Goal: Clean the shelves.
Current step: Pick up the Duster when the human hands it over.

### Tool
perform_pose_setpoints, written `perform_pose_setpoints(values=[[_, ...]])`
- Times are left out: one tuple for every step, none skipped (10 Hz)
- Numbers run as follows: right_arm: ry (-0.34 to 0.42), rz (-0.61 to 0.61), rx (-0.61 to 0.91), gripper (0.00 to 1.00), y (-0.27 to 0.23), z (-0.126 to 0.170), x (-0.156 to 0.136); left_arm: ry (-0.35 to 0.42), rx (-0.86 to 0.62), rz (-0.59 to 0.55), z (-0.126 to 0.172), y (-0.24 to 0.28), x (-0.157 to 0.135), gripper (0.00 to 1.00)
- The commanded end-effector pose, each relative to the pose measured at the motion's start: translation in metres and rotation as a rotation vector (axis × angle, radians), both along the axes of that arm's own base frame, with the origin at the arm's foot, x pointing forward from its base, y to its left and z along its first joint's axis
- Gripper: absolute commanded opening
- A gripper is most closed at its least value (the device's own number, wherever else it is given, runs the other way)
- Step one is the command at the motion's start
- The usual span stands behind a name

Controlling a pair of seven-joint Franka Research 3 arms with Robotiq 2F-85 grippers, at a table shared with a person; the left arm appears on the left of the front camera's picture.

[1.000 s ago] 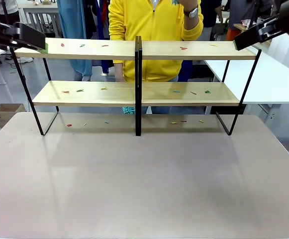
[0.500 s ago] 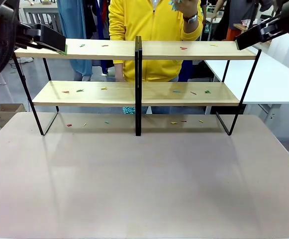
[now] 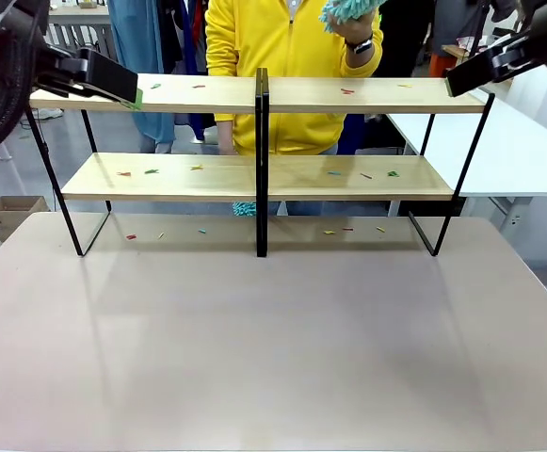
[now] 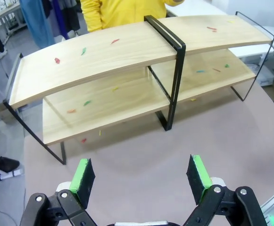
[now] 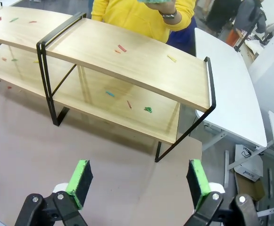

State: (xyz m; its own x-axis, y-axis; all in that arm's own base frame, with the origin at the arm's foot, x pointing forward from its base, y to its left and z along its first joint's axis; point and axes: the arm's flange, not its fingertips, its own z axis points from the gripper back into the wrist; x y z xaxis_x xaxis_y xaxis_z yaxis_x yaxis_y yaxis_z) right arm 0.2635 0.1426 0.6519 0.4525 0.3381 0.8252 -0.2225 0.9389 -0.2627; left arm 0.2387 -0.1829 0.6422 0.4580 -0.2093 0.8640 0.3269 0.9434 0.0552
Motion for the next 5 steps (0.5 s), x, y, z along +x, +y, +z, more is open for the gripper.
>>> perform_pose_setpoints(values=[[-0.001, -0.004, 0.004, 1.00, 0.000, 0.002, 0.004, -0.011, 0.010, -0.046, -0.001, 0.005, 0.004, 1.00], [-0.001, -0.002, 0.005, 1.00, 0.000, 0.002, 0.004, -0.021, -0.004, -0.017, -0.001, 0.005, 0.005, 1.00], [-0.003, 0.001, 0.008, 1.00, 0.000, 0.003, 0.003, 0.001, 0.003, -0.012, 0.000, 0.001, 0.001, 1.00], [-0.013, 0.004, 0.013, 1.00, 0.005, 0.007, 0.004, 0.001, 0.003, -0.012, 0.000, 0.001, 0.001, 1.00], [-0.029, 0.015, 0.011, 1.00, 0.014, 0.013, 0.003, 0.001, 0.003, -0.012, 0.000, 0.001, 0.001, 1.00]])
